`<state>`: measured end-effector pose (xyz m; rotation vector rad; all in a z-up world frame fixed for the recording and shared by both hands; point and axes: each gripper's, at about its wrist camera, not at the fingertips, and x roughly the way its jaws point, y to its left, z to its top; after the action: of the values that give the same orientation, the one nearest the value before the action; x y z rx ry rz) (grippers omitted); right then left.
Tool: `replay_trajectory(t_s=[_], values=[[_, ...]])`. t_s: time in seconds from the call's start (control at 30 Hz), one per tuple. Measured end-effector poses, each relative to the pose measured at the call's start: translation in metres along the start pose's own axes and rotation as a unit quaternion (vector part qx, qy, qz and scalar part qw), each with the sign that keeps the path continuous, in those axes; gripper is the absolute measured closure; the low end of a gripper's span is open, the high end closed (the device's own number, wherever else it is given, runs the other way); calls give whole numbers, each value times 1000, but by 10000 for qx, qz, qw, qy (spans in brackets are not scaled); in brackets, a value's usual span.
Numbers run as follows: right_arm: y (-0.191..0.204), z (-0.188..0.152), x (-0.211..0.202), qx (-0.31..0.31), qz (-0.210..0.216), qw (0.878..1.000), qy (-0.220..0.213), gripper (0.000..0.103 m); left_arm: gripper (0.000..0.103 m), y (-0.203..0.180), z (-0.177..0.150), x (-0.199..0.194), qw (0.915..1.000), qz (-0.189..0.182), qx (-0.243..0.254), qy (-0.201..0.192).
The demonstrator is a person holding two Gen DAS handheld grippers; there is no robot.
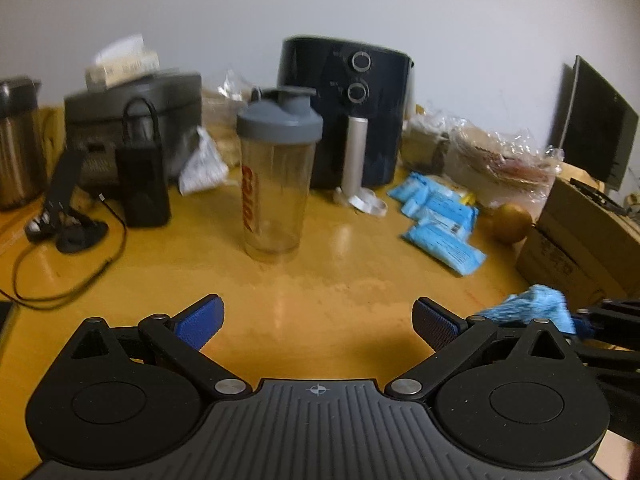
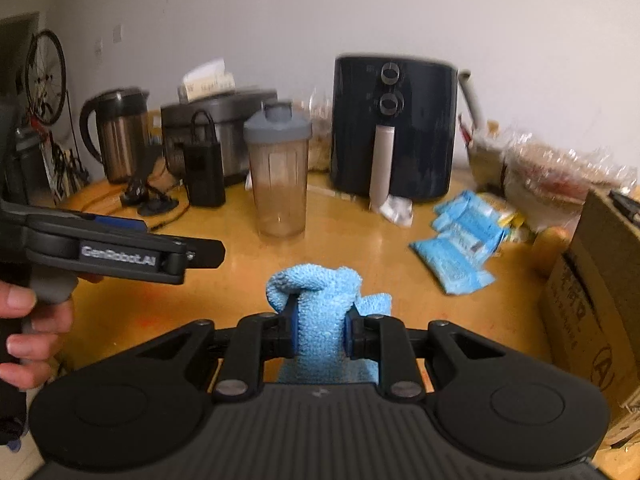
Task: Clean container
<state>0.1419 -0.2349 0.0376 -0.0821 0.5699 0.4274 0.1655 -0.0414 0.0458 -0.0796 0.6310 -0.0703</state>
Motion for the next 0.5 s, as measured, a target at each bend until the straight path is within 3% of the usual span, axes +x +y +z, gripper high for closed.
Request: replay_trajectory(t_s=[0.27,0.5], values=[[-8,11,23,56,-16,9982,605,85,0,3,3,19,9973,132,-14,721],[-11,10,40,145,-22,9945,1036,84,0,4,5,26,9949,249,54,975]])
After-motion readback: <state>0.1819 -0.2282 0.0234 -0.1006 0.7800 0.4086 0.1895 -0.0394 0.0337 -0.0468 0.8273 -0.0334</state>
